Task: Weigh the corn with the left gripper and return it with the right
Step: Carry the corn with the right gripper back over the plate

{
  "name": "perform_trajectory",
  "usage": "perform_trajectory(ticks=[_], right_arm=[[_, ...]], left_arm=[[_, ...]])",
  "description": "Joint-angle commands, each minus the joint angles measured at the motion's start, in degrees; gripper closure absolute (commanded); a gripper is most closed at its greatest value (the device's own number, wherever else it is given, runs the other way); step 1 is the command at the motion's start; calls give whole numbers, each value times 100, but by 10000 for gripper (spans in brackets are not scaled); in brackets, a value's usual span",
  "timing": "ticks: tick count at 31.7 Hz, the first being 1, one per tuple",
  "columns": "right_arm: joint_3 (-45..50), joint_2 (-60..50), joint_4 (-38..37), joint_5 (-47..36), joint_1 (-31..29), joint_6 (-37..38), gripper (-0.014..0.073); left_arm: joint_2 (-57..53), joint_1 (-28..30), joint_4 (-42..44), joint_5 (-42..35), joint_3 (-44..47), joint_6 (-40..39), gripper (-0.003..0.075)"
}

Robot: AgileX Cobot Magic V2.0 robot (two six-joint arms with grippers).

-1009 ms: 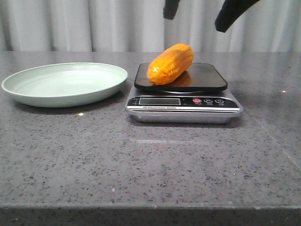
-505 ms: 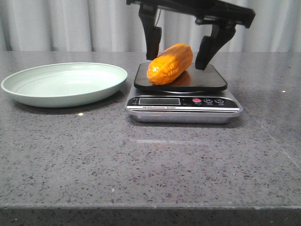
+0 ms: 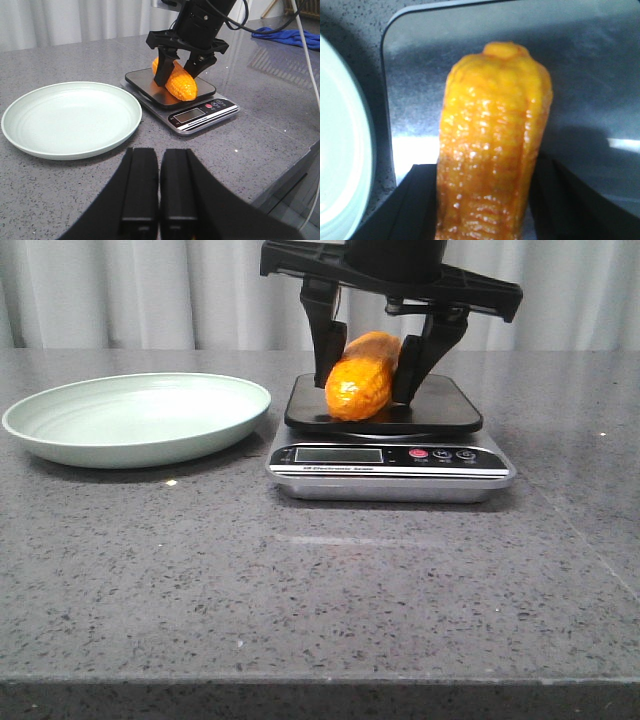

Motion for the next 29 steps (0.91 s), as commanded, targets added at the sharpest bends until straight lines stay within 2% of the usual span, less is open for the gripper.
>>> perform_trajectory(ticks=[1,7,15,20,22,26,29], right_arm=[[-194,-240,224,-277,27,-315,440],[-659,-207,343,-689,424,-994,440],[-2024,580,412,-756,945,-1078,440],[-2899,1329,418,-340,1050,-1079,424],[-3173,1555,428,-176,1077,-1079,358],[-3415,1798,480,-124,1141,-1079,90],[-3440,1815,487,-48,1141,-1079,-2]], left_arm=[[63,-2,-27,-453,-143,-19,586],[63,-2,-27,-453,-143,-19,586],[63,-2,-27,-453,-143,-19,586],[63,-2,-27,-453,-143,-19,586],[63,-2,-35,-453,-143,-19,586],[63,-2,-35,-453,-143,-19,586],[63,-2,-35,-453,-143,-19,586]])
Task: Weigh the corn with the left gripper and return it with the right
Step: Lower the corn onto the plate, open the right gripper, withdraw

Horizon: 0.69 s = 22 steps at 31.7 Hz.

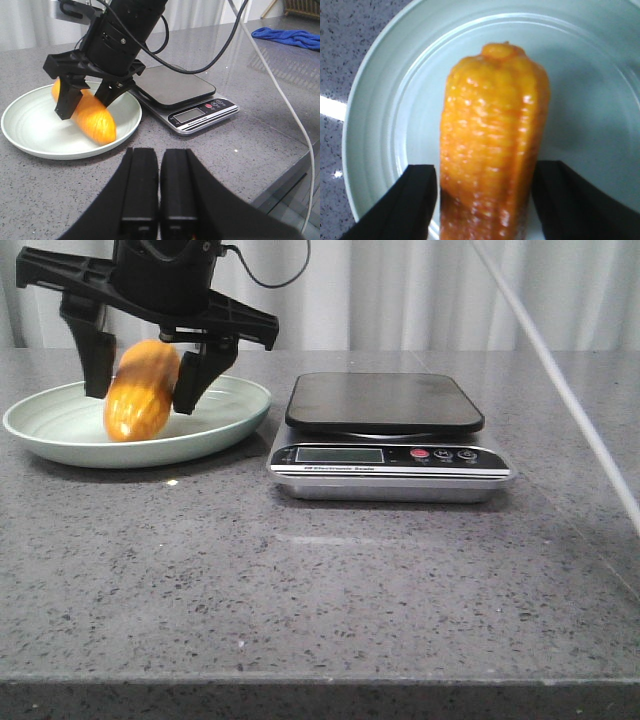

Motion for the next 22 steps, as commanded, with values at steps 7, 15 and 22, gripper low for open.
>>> perform_trajectory(ticks=[7,15,22], right_arm=[[-879,-417,8,709,-155,-173,-3],[-1166,-1008,8,1024,-486,-1260,2],[-1103,-1372,-55,1580,-823,-1859,5]], left_arm=[[63,-2,-19,-453,-143,-19,586],[63,-2,-19,-453,-143,-19,586],[63,-2,-19,-453,-143,-19,586]])
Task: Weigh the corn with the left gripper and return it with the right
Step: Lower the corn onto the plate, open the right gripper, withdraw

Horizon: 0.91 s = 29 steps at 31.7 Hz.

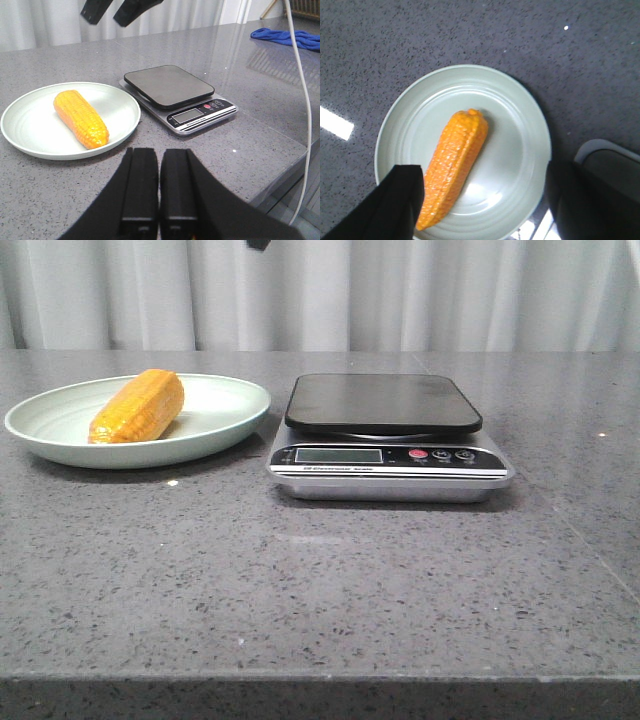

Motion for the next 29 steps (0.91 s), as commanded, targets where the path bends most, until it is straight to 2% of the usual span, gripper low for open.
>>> perform_trajectory(ticks=[1,7,11,14,19,23,29], right_arm=[[-56,-593,-171,457,-116,-437,16],[492,-1116,-459,288,-129,-556,89],[1142,-1567,-669,137,-227,-563,98],[1879,-2033,-686,-68,-239,-806,98],[3491,-3060,-724,-915,-347,-887,104],[5045,-4059,-532,-1859,-589,-870,195],[6916,-5667,-481,-2798,-701,-863,412]], left_arm=[[63,-2,-10,-443,-143,-19,586],[63,-2,-10,-443,-143,-19,586],[63,-2,-10,-443,-143,-19,586],[63,-2,-10,-443,-143,-19,586],[63,-2,-10,-443,-143,-19,586],[63,-2,-10,-443,-143,-19,586],[63,-2,-10,-443,-143,-19,586]])
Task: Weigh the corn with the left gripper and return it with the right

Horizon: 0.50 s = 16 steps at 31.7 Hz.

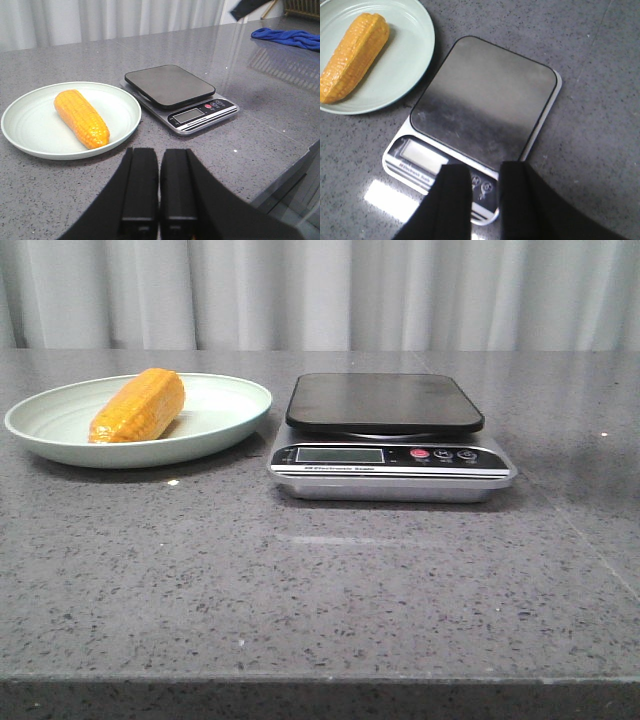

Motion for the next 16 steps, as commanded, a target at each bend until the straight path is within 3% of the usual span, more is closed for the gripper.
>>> perform_trajectory(ticks=[1,16], right_arm=[[710,-957,18,-828,-51,-48,435],[3841,-4672,12,-2620,-51,-48,451]], left_arm=[[63,-2,-10,-443,-143,-19,586],[63,-2,-10,-443,-143,-19,586]])
